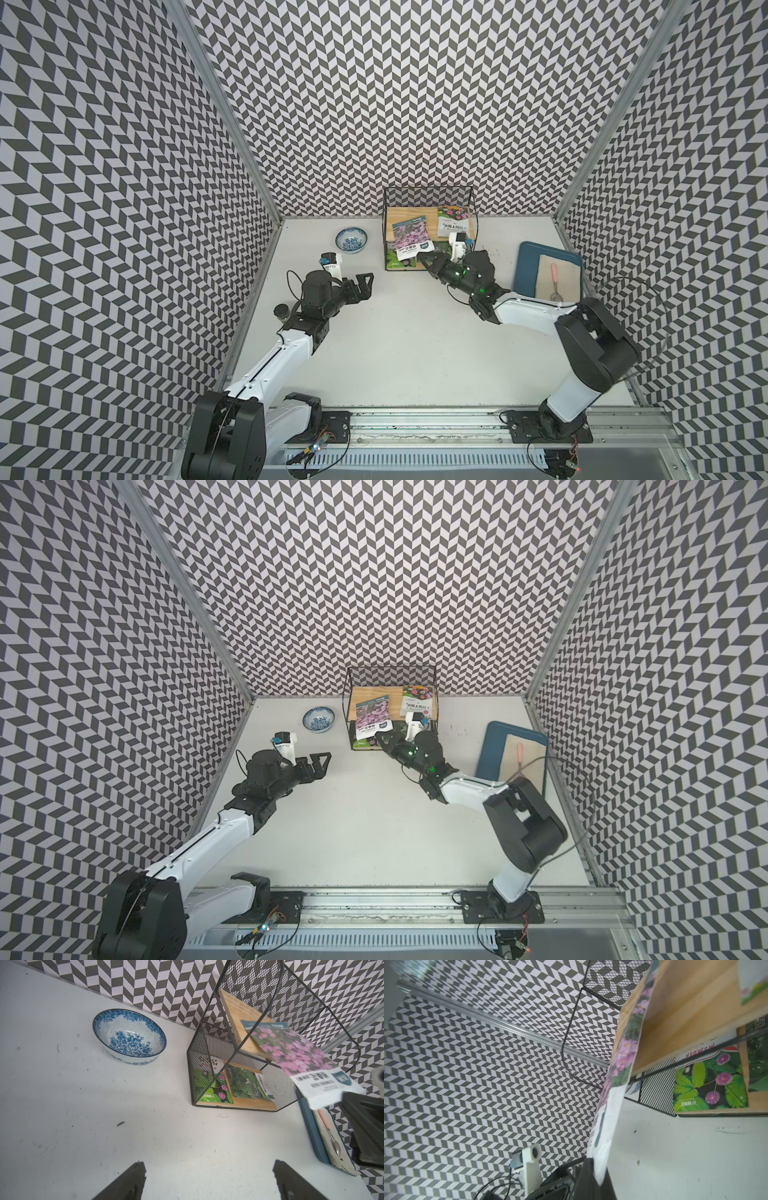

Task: Take the seed bag off the shelf
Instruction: Pick up the seed packet from the shelf, then place the seed packet at the center of the board.

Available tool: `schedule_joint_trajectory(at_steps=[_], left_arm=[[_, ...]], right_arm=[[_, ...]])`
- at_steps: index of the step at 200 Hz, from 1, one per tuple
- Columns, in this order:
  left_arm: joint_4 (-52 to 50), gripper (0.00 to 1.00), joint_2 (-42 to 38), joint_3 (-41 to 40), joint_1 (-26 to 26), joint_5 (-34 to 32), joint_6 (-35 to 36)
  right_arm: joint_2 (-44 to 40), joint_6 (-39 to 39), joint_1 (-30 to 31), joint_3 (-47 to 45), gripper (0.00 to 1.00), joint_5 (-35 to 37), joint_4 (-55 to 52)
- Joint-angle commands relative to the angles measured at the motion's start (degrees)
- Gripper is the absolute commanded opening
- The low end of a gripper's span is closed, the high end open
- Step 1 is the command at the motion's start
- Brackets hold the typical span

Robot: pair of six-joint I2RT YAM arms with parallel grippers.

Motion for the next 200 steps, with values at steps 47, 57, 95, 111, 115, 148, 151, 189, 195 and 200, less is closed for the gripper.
schedule_joint_trajectory(at_steps=[47, 57, 95, 111, 115, 148, 151, 189, 195, 200], left_arm=[[1.6, 1.0, -0.52, -1.52, 0.35, 0.26, -0.1], [2.02, 1.0, -0.1, -1.76, 0.36, 0.42, -0.39], [2.52, 1.0, 0.72, -2.23, 0.3, 1.09, -0.98], [2.6, 1.0, 0.42, -2.52, 0.3, 1.23, -1.25], [2.66, 1.0, 0.38, -2.61, 0.28, 1.23, -1.29], [2.76, 1.0, -0.09, -3.24, 0.28, 1.31, -1.57], [2.76, 1.0, -0.05, -3.3, 0.28, 1.34, -1.63], [2.78, 1.0, 0.0, -3.56, 0.28, 1.94, -1.47], [2.56, 1.0, -0.11, -3.53, 0.26, 2.01, -1.28], [2.43, 1.0, -0.19, -3.36, 0.28, 2.04, -1.14]], right_arm=[[-33.98, -3.25, 0.52, -30.78, 0.0, 8.57, -11.19], [-37.56, -1.41, 0.52, -34.99, 0.0, 10.14, -12.06], [-43.14, 2.23, 0.44, -43.95, 0.0, 10.9, -14.59], [-43.43, 2.51, 0.44, -45.02, 0.0, 10.65, -14.8], [-43.44, 2.53, 0.45, -45.09, 0.0, 10.66, -14.96], [-42.39, 2.11, 0.49, -45.1, 0.0, 10.46, -15.66], [-42.36, 2.02, 0.45, -45.02, 0.0, 10.55, -16.04], [-44.8, 2.09, 0.43, -43.76, 0.09, 15.03, -22.26], [-45.63, 1.72, 0.39, -43.4, 0.2, 15.64, -23.2], [-46.33, 1.16, 0.39, -43.06, 0.26, 15.96, -23.72]])
